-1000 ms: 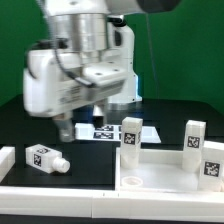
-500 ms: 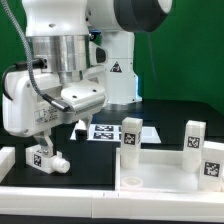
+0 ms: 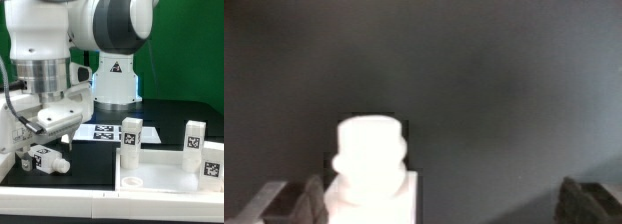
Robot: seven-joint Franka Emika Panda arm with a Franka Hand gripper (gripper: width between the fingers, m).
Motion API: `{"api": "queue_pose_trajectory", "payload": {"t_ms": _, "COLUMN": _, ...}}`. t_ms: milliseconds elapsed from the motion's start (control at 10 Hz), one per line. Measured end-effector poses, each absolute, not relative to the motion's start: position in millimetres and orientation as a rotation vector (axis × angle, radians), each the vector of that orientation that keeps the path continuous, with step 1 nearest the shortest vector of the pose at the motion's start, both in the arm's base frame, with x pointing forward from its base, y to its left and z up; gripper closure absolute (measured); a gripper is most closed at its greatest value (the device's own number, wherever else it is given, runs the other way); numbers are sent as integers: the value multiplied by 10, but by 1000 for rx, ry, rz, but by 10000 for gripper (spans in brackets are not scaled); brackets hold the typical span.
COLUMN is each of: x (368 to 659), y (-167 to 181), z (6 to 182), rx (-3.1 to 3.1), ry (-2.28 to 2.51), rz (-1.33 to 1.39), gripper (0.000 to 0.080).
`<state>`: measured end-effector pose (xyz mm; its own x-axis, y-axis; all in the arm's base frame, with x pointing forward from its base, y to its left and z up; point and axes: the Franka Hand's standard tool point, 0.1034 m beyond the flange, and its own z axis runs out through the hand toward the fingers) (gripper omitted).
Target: Assemble square table
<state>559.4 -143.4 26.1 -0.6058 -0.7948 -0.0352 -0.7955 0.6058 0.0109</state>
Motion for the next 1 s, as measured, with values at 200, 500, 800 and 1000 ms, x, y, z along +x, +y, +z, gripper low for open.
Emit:
{"api": "queue_pose_trajectory", "payload": {"t_ms": 200, "x": 5616, "y": -1368, "z": 251, "rx": -1385, "ry": 2787, "rz": 17, "gripper": 151}}
{"api": "queue_pose_trajectory", "payload": {"t_ms": 500, "x": 5634, "y": -1293, "z": 239, "rx": -1415, "ry": 2775, "rz": 19, "gripper": 151}}
{"api": "queue_pose_trajectory", "payload": {"t_ms": 800, "x": 5697, "y": -1263, "z": 318, "rx": -1432, "ry": 2749, "rz": 15, "gripper": 151}}
{"api": "queue_pose_trajectory", "payload": {"t_ms": 1000, "x": 5683, "y": -1273, "z": 335, "rx": -1428, "ry": 2746, "rz": 18, "gripper": 151}}
